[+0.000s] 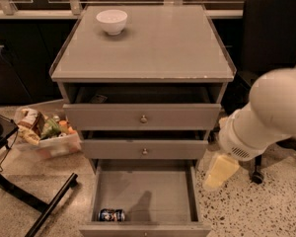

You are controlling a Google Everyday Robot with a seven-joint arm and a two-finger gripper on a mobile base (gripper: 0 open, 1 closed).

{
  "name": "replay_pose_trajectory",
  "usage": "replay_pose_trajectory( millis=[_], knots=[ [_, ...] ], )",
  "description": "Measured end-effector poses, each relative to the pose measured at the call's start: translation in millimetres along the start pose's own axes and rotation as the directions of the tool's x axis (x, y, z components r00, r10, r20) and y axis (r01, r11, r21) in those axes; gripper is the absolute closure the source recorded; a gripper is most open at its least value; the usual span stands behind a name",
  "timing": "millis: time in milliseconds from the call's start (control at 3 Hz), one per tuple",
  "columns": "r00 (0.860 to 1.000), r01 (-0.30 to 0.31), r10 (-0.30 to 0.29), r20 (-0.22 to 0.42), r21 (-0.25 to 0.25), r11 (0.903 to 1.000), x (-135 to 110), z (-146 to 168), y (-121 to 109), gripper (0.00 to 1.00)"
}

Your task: Pick pepsi can from bottom drawer and place on counter

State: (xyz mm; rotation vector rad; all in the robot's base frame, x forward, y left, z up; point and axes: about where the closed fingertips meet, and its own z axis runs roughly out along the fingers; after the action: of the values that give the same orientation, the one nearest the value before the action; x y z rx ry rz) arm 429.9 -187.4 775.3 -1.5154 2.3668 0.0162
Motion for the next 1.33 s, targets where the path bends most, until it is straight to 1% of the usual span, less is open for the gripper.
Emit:
replay_pose_trajectory(
  millis=[333,667,1000,1333],
  knots=[
    [0.994,-0.104,0.104,0.026,-0.005,0.9946,-5.3,87.3,-12.9,0.0],
    [0.976,-0.164,0.169,0.137,-0.047,0.9853,-27.3,166.1,-18.8,0.0],
    [0.958,-0.191,0.196,0.21,-0.042,0.9806,-38.0,194.6,-27.2,0.0],
    [0.957,-0.191,0.197,0.214,-0.051,0.9803,-37.7,194.9,-27.4,0.0]
  ],
)
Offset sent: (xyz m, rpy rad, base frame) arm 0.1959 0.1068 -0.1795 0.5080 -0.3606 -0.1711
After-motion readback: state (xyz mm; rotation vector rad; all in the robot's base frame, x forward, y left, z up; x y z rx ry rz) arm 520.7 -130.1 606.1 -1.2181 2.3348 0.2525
